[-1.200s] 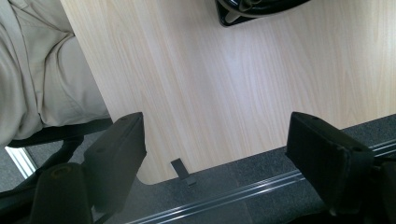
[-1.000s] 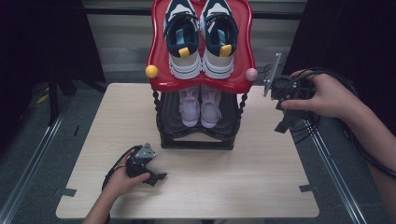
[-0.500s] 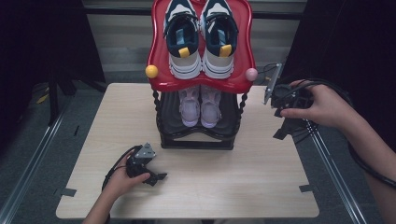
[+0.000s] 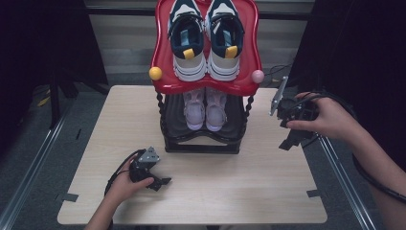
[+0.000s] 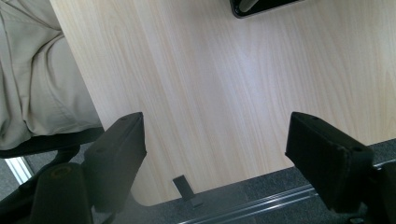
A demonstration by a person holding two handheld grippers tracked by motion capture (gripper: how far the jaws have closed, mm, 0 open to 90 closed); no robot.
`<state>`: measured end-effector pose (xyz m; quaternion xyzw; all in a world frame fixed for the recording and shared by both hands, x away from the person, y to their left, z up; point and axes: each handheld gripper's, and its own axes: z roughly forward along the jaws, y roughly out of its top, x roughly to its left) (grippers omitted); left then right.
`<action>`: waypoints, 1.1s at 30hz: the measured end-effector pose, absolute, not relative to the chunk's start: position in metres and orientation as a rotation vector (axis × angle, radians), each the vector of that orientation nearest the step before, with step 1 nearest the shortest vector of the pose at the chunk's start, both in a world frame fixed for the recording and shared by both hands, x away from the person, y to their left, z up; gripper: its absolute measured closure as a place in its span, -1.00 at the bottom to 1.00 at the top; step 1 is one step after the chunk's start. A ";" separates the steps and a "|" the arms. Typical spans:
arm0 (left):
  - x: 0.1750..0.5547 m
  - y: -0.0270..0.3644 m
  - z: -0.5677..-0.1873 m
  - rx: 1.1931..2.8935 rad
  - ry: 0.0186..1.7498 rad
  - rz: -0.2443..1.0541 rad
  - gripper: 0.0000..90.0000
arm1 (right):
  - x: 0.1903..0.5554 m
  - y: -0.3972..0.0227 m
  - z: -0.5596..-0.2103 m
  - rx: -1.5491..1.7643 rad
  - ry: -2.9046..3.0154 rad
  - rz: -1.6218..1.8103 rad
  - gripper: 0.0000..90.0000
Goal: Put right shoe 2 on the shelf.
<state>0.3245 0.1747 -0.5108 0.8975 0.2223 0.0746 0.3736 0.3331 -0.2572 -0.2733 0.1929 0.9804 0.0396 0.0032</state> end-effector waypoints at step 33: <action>0.324 0.175 -0.511 2.298 0.573 0.187 -1.00 | 0.317 -0.249 -0.354 0.550 3.101 0.121 -0.58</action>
